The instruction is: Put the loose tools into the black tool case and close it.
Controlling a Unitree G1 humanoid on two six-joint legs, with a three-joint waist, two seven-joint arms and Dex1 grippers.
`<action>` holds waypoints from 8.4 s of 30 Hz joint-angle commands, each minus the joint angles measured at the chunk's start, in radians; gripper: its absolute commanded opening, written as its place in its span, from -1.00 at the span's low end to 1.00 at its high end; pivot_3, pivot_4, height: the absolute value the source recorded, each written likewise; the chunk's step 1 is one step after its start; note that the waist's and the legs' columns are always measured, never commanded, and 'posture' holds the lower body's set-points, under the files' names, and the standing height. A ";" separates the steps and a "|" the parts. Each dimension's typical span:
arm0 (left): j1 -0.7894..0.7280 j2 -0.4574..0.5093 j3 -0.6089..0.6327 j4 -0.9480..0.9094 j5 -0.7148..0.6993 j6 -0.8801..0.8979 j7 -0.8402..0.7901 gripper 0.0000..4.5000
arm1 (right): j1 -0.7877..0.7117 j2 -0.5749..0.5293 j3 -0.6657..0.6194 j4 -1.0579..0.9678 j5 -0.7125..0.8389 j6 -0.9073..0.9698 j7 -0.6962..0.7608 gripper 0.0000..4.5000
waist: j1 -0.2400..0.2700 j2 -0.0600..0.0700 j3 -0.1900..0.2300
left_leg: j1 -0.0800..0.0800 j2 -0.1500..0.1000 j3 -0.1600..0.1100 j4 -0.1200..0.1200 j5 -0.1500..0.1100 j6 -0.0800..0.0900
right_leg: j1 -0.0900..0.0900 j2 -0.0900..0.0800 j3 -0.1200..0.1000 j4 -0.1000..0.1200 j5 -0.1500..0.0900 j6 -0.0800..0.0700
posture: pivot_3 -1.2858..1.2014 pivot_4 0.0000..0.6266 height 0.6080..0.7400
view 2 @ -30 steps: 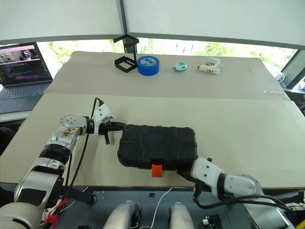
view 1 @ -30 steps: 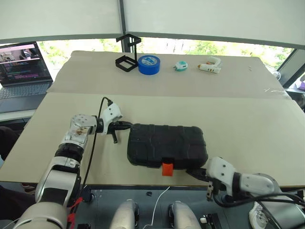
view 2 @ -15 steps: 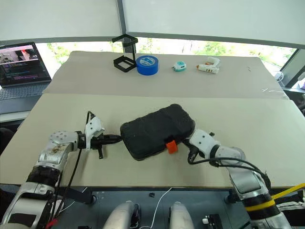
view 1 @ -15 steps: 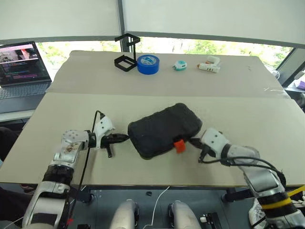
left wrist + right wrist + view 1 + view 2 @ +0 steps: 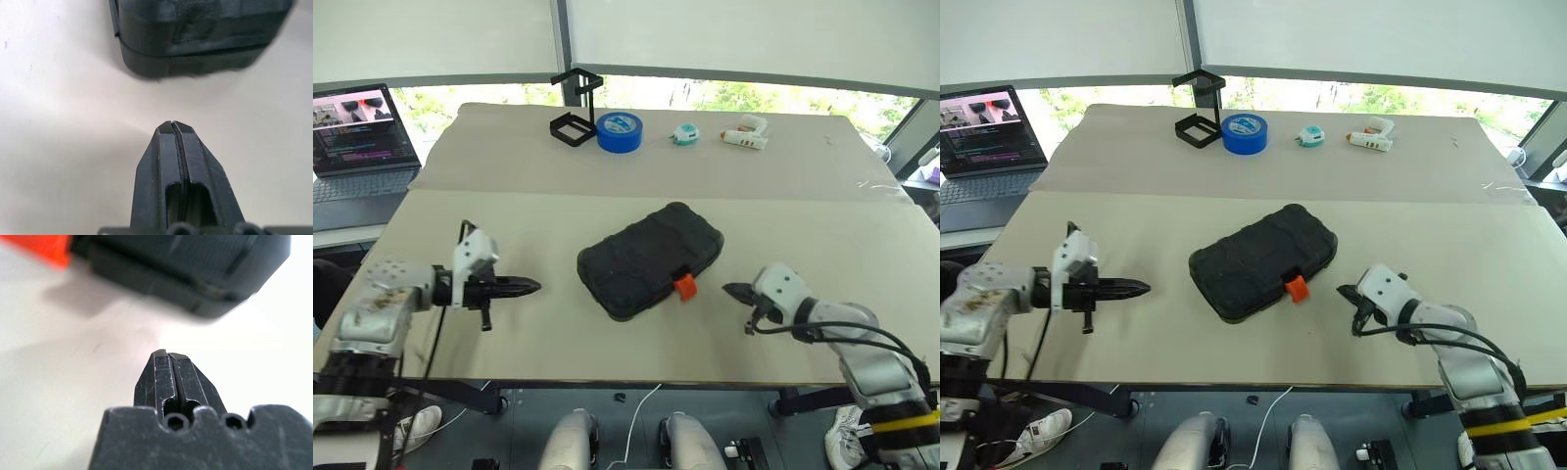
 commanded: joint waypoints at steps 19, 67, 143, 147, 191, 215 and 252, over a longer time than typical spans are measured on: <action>-0.465 -0.627 -0.401 0.297 0.337 -0.156 0.372 -0.99 | 0.103 0.065 -0.009 -0.312 0.081 0.173 -0.041 -1.00 | 0.004 0.000 0.000 | -0.001 -0.005 -0.001 0.001 0.000 0.003 | 0.002 0.002 0.003 -0.003 0.002 0.003 | 0.03 -0.52 1.00; -0.323 -0.584 -0.418 0.151 0.363 0.055 0.343 -0.99 | 0.013 0.050 0.015 -0.361 0.104 0.278 -0.013 -1.00 | 0.009 0.001 -0.002 | 0.001 -0.004 -0.002 0.001 0.000 0.003 | 0.004 0.001 0.002 -0.003 0.002 0.003 | 0.03 -0.52 1.00; -0.312 -0.556 -0.417 0.106 0.348 0.109 0.342 -1.00 | -0.083 0.152 0.169 -0.217 0.081 0.492 -0.185 -0.98 | 0.002 -0.009 -0.018 | 0.003 -0.001 -0.002 0.000 -0.001 0.003 | 0.005 0.002 0.002 -0.004 0.001 0.002 | 0.03 -0.52 1.00; -0.312 -0.553 -0.418 0.106 0.348 0.110 0.342 -1.00 | -0.057 0.195 0.148 -0.185 0.095 0.410 -0.172 -0.98 | -0.004 -0.010 -0.020 | 0.003 0.000 -0.002 0.000 -0.001 0.003 | 0.005 0.002 0.002 -0.004 0.001 0.001 | 0.03 -0.52 1.00; -0.300 -0.542 -0.432 0.096 0.347 0.135 0.351 -1.00 | -0.059 0.219 0.068 -0.185 0.165 0.298 -0.076 -0.98 | -0.007 -0.008 -0.020 | 0.003 0.003 -0.001 -0.002 -0.001 0.003 | 0.003 0.003 0.002 -0.004 0.001 -0.002 | 0.03 -0.52 1.00; -0.273 -0.506 -0.468 0.120 0.374 0.167 0.363 -1.00 | -0.109 0.195 0.120 -0.177 0.090 0.325 -0.041 -0.98 | -0.015 -0.006 -0.021 | 0.005 0.008 0.001 -0.002 -0.001 0.002 | 0.003 0.005 0.002 -0.004 0.002 -0.006 | 0.03 -0.52 1.00; -0.227 -0.492 -0.451 0.100 0.349 0.172 0.369 -1.00 | -0.263 0.291 0.143 -0.116 0.100 0.380 -0.057 -0.98 | -0.023 -0.005 -0.023 | 0.008 0.013 0.002 -0.005 -0.001 0.002 | 0.003 0.010 0.003 -0.004 0.000 -0.014 | 0.03 -0.52 1.00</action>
